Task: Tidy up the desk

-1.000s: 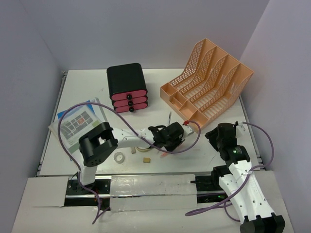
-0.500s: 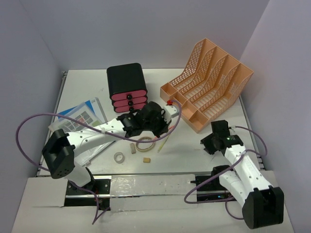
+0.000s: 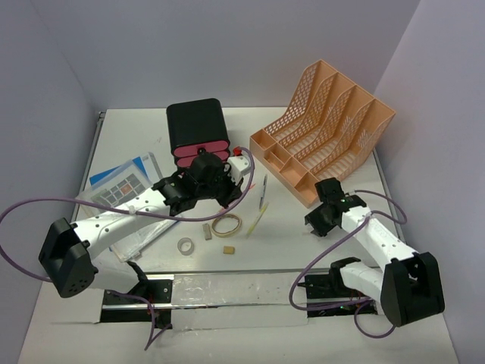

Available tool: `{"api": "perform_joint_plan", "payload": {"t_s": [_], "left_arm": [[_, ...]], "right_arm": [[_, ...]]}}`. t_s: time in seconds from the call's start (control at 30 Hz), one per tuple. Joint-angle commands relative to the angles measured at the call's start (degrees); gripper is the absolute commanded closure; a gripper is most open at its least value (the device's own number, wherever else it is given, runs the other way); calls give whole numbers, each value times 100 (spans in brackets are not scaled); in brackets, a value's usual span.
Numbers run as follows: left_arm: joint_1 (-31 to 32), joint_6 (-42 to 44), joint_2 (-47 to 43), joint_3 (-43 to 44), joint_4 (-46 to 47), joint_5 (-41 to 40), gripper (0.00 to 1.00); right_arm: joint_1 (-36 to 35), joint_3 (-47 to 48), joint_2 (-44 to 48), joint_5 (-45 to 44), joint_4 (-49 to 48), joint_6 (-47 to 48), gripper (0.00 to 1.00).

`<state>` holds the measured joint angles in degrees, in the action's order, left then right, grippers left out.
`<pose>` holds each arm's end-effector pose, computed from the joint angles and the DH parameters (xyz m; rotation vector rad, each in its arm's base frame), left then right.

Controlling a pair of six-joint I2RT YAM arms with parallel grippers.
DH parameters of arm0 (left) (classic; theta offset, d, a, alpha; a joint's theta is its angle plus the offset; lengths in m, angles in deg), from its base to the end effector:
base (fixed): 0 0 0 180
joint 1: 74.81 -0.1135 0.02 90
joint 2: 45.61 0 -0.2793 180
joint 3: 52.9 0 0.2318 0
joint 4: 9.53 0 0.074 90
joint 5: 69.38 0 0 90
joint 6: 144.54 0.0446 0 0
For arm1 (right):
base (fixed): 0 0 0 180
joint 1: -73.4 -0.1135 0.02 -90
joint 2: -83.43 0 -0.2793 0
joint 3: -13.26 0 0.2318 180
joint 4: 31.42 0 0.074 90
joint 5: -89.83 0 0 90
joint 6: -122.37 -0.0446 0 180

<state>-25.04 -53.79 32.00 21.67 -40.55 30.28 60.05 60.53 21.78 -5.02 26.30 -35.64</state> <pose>0.1811 -0.2257 0.3079 1.0431 1.9760 -0.6634 0.1452 0.0306 0.1890 1.3222 2.5171 0.2006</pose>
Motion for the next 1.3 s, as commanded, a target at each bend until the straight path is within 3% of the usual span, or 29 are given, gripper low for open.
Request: {"api": "perform_joint_plan", "payload": {"t_s": [0.0, 0.27, 0.5, 0.8, 1.03, 1.27], "left_arm": [[-130, 111, -173, -85, 219, 282, 100], [-222, 104, -272, -209, 292, 308, 100], [-294, 92, -321, -233, 301, 348, 100], [-361, 83, -400, -234, 287, 405, 100], [-451, 209, -698, -252, 79, 854, 100], [-736, 479, -1281, -15, -223, 870, 100]], "right_arm": [[-146, 212, -311, -143, -2, -221, 58], [-271, 145, -805, -113, -378, -227, 58], [-326, 98, -1134, -82, -494, -44, 64], [-413, -8, -988, -104, -520, 33, 100], [-1010, 285, -359, -465, -258, 80, 100], [-2081, 1049, 361, -859, -727, 769, 100]]}}
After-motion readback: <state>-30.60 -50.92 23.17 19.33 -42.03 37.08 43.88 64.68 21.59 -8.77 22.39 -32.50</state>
